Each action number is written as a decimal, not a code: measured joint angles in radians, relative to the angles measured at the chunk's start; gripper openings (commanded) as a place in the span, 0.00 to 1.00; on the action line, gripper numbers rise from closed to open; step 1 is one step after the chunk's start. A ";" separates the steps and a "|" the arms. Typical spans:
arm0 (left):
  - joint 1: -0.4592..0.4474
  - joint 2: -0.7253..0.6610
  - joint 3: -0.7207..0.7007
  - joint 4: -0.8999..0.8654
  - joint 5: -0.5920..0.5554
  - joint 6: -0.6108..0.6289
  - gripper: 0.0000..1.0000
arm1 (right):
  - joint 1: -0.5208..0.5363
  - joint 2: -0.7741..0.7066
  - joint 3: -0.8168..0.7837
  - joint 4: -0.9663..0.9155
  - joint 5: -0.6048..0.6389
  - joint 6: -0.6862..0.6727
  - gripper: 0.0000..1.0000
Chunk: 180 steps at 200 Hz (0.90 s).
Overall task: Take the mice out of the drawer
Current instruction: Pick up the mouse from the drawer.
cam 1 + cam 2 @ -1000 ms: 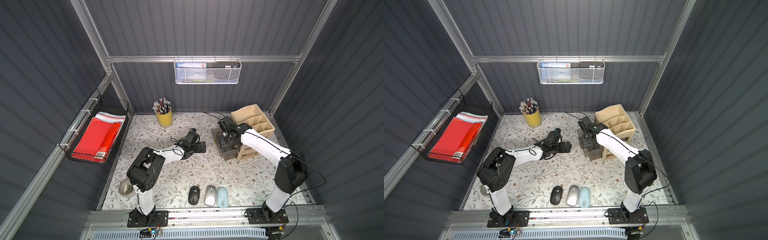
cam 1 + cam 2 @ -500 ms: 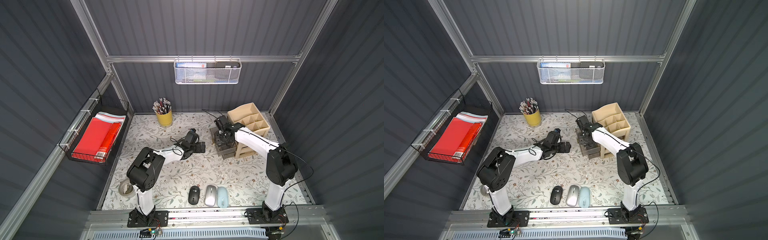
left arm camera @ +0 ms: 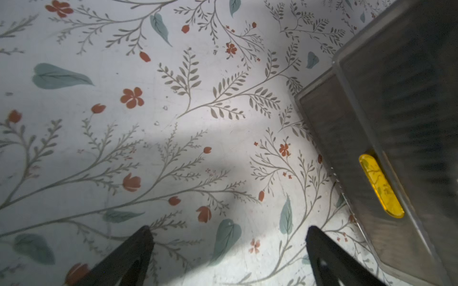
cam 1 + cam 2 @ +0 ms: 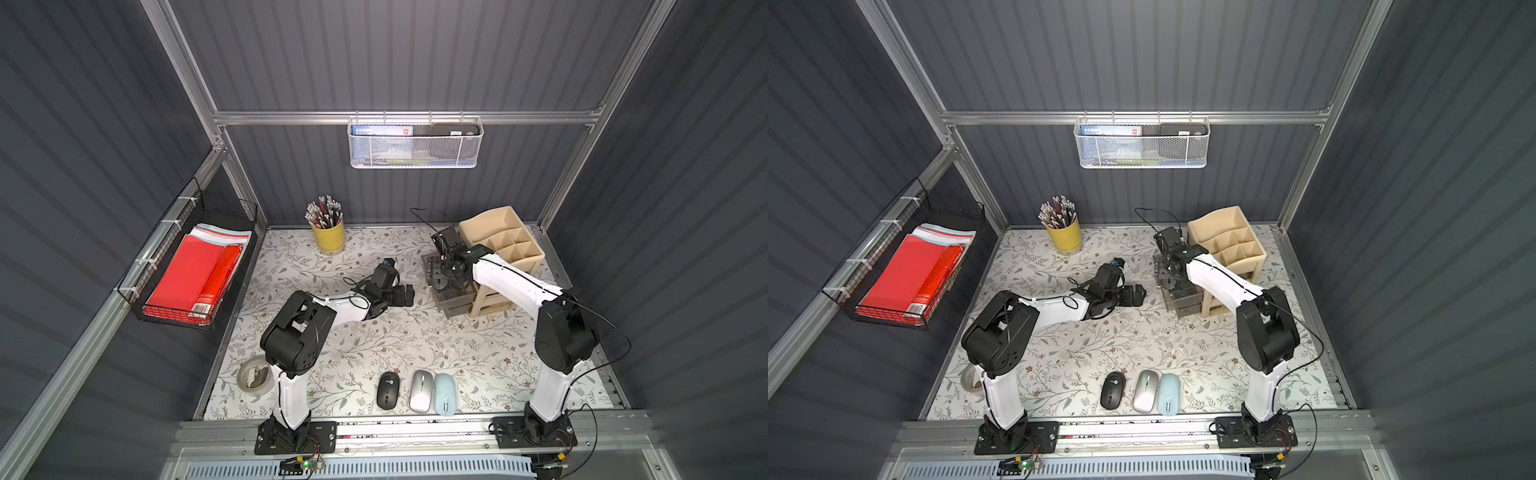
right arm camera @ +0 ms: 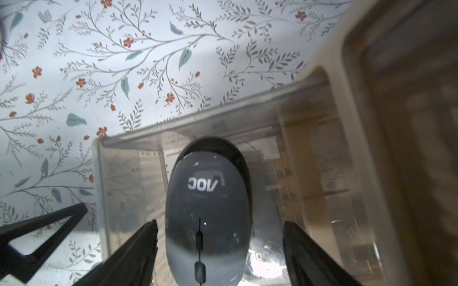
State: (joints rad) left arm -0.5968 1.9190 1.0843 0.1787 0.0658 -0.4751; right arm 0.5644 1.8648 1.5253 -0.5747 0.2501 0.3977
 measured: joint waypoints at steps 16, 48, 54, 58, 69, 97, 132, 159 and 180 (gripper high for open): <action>0.000 0.011 0.000 0.038 0.023 -0.001 0.99 | -0.003 0.018 0.020 0.002 -0.003 0.000 0.85; 0.000 0.024 0.002 0.117 0.083 -0.008 0.99 | -0.008 0.051 0.036 0.010 -0.006 -0.001 0.85; 0.000 0.027 0.004 0.127 0.094 -0.009 0.99 | -0.008 0.057 0.040 0.011 -0.006 -0.002 0.85; 0.000 0.029 0.006 0.134 0.103 -0.010 0.99 | -0.008 0.060 0.042 0.011 -0.007 -0.002 0.85; -0.001 0.037 0.016 0.153 0.122 -0.012 0.99 | -0.006 0.069 0.045 0.013 -0.011 -0.002 0.85; -0.010 0.048 0.034 0.171 0.142 -0.015 0.99 | -0.009 0.081 0.049 0.016 -0.021 -0.004 0.85; -0.028 0.069 0.055 0.169 0.144 -0.015 0.99 | -0.015 0.088 0.058 -0.008 0.003 -0.006 0.82; -0.049 0.072 0.063 0.162 0.149 -0.015 0.99 | -0.019 0.094 0.058 -0.047 0.038 -0.006 0.69; -0.058 0.072 0.066 0.162 0.155 -0.015 0.99 | -0.020 0.105 0.058 -0.053 0.043 -0.005 0.60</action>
State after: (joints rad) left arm -0.6548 1.9915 1.1503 0.3408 0.2211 -0.4900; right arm 0.5442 1.9697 1.5833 -0.6273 0.2932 0.3923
